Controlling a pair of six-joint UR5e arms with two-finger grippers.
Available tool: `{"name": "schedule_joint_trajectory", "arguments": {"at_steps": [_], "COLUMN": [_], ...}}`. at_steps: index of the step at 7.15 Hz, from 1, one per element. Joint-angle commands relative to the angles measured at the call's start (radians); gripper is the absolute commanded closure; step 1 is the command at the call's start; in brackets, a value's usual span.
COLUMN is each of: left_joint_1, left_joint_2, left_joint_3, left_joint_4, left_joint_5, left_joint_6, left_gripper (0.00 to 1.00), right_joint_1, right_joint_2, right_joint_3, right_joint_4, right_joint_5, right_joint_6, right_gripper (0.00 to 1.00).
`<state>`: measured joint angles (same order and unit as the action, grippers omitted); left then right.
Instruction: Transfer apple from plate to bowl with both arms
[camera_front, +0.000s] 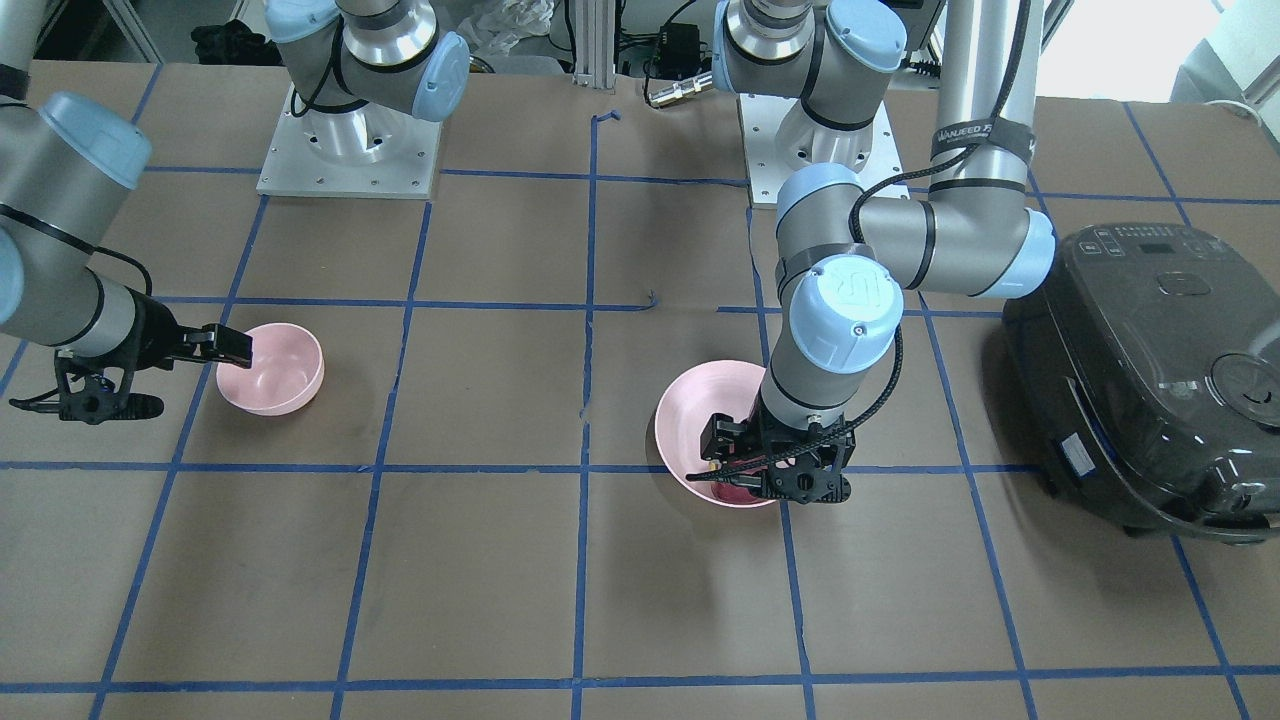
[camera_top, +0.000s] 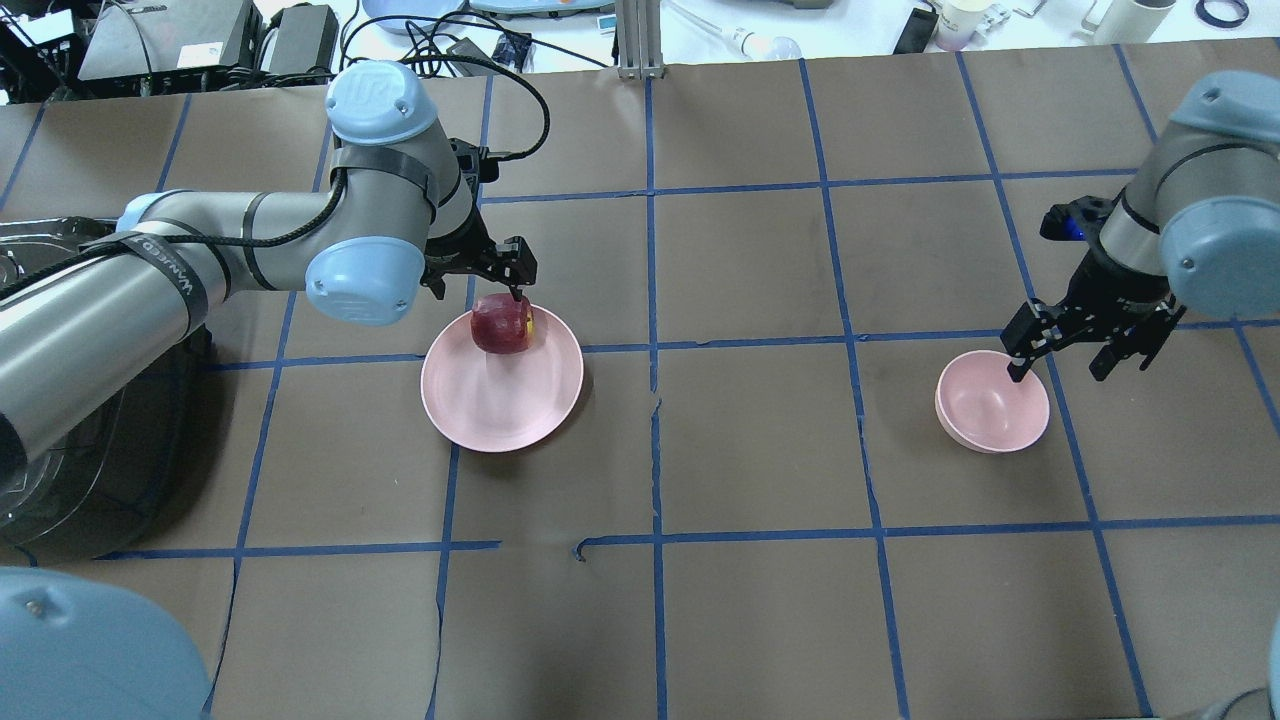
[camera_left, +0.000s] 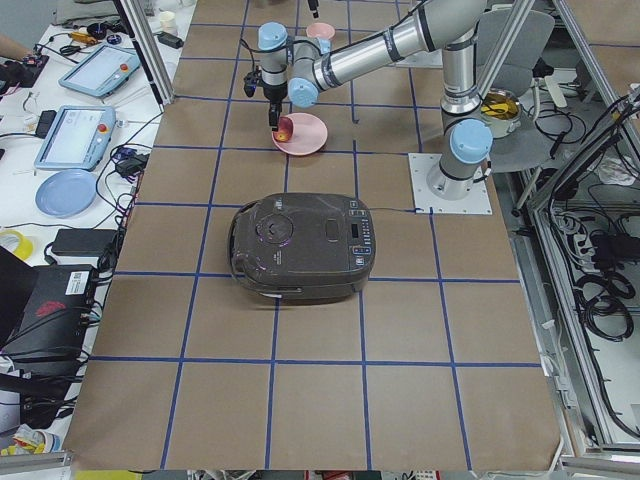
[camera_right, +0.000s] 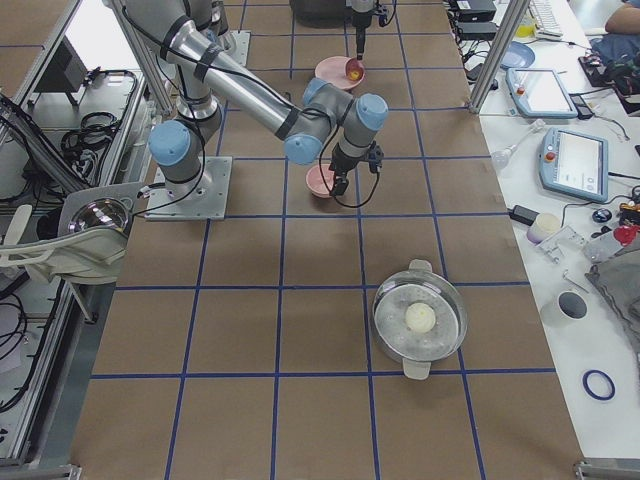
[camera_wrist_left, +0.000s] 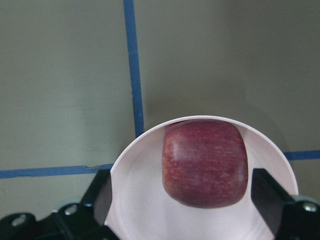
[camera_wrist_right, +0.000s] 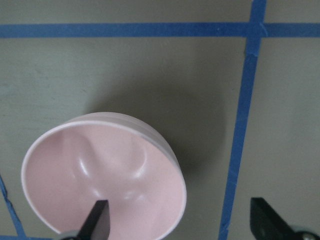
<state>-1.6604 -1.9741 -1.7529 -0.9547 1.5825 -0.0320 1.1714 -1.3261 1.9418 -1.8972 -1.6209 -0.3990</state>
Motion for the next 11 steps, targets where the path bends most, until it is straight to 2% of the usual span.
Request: {"name": "schedule_joint_trajectory", "arguments": {"at_steps": [1,2,3,4,5,6,7,9,10,11], "left_joint_1": [-0.025,-0.025,-0.025,-0.025,-0.025,-0.025,-0.025,-0.027,-0.025,-0.024], "left_joint_2": [-0.037,-0.046,-0.061,-0.068,-0.069,-0.069,-0.065,-0.02,-0.002,0.012], "left_joint_3": [0.0,-0.002,-0.002,0.0,-0.003,-0.003,0.003,0.012,0.015,0.018], "left_joint_4": [0.024,0.024,0.024,0.034,0.034,0.036,0.037,0.039,0.028,0.019], "left_joint_5": [-0.001,-0.001,-0.001,0.001,0.001,0.001,0.001,0.004,0.004,0.008], "left_joint_6": [-0.043,-0.039,-0.034,-0.031,-0.029,-0.034,-0.032,-0.029,-0.028,-0.028], "left_gripper": [0.0,0.0,0.0,0.04,0.27,0.41,0.5,0.6,0.63,0.66], "right_joint_1": [-0.004,-0.004,-0.004,-0.004,-0.002,-0.002,-0.002,-0.001,0.011,0.051], "right_joint_2": [0.033,0.033,0.033,0.031,0.031,0.031,0.025,0.019,0.018,0.013], "right_joint_3": [0.07,0.101,0.1,0.094,0.094,0.094,0.089,0.027,-0.022,-0.058], "right_joint_4": [-0.054,-0.077,-0.097,-0.097,-0.095,-0.095,-0.095,-0.065,0.025,0.118], "right_joint_5": [-0.001,0.009,0.006,0.004,0.004,0.004,0.006,0.007,0.044,0.179], "right_joint_6": [0.003,0.006,0.002,0.0,0.003,0.006,0.009,0.011,0.02,0.131], "right_gripper": [0.0,0.02,0.6,0.89,1.0,1.0,1.0,1.0,1.0,1.0]}}
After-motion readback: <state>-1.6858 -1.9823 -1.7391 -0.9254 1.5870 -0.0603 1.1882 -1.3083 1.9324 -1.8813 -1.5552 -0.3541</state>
